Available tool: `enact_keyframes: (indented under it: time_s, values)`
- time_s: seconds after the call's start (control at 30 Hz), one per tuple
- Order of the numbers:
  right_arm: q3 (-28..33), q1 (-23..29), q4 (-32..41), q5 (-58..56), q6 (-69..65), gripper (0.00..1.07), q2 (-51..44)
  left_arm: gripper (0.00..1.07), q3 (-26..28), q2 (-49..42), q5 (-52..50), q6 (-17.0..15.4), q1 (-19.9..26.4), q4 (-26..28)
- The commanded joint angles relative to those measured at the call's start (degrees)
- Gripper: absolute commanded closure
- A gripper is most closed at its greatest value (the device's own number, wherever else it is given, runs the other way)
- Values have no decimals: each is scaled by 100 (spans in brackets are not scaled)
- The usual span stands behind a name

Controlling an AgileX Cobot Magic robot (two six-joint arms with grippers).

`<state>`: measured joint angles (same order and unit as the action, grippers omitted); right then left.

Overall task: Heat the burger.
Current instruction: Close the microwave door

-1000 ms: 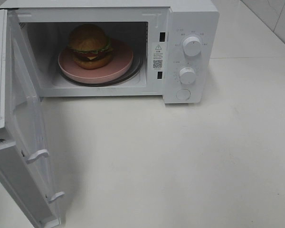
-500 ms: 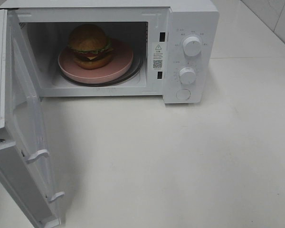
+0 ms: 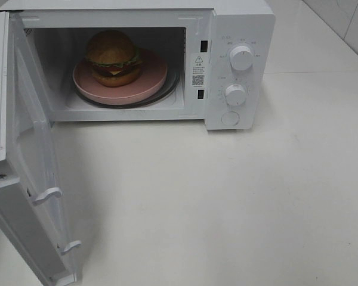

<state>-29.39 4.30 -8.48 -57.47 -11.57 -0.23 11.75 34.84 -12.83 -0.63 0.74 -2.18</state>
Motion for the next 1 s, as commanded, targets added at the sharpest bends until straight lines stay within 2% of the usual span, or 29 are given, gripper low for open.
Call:
enact_keyframes:
  time_s: [0.03,0.1,0.2,0.23,0.27,0.3,0.33,0.37,0.4,0.43,0.47,0.5,0.53,0.6,0.63,0.67,0.87,1.0]
  values:
    - [-6,-40,-6,23,80,31,-138,107,-172,476,-779,-29,-17,11]
    - [-6,-40,-6,23,80,31,-138,107,-218,791,-934,-52,-17,-80]
    - [-6,-40,-6,23,80,31,-138,107,-258,1301,-1152,-241,-17,-384]
    - [-6,-40,-6,23,80,31,-138,107,-281,1587,-1346,-435,-17,-699]
    - [-6,-40,-6,23,80,31,-138,107,-281,1587,-1346,-435,-17,-699]
    - [-6,-40,-6,23,80,31,-138,107,-281,1753,-1467,-590,-17,-911]
    - [-6,-40,-6,23,80,31,-138,107,-281,2034,-1759,-922,-17,-1381]
    - [-6,-40,-6,23,80,31,-138,107,-281,2034,-1759,-922,-17,-1381]
    - [-6,-40,-6,23,80,31,-138,107,-281,2189,-1925,-1083,-17,-1662]
    - [-6,-40,-6,23,80,31,-138,107,-281,2487,-2275,-1392,-17,-2166]
    - [-6,-40,-6,23,80,31,-138,107,-281,2487,-2275,-1392,-17,-2166]
    - [-6,-40,-6,23,80,31,-138,107,-281,2750,-2618,-1673,-17,-2664]
    - [-6,-40,-6,23,80,31,-138,107,-281,2750,-2618,-1673,-17,-2664]
    - [-6,-40,-6,23,80,31,-138,107,-246,3140,-3083,-1885,-17,-3243]
    - [-6,-40,-6,23,80,31,-138,107,-246,3140,-3083,-1885,-17,-3243]
    - [-6,-40,-6,23,80,31,-138,107,-212,3380,-3277,-1954,-17,-3466]
    - [-6,-40,-23,23,52,31,-138,107,-74,3999,-3678,-2097,-17,-3862]
    - [-6,-40,-29,23,46,31,-138,107,-46,4211,-3839,-2108,-17,-3936]
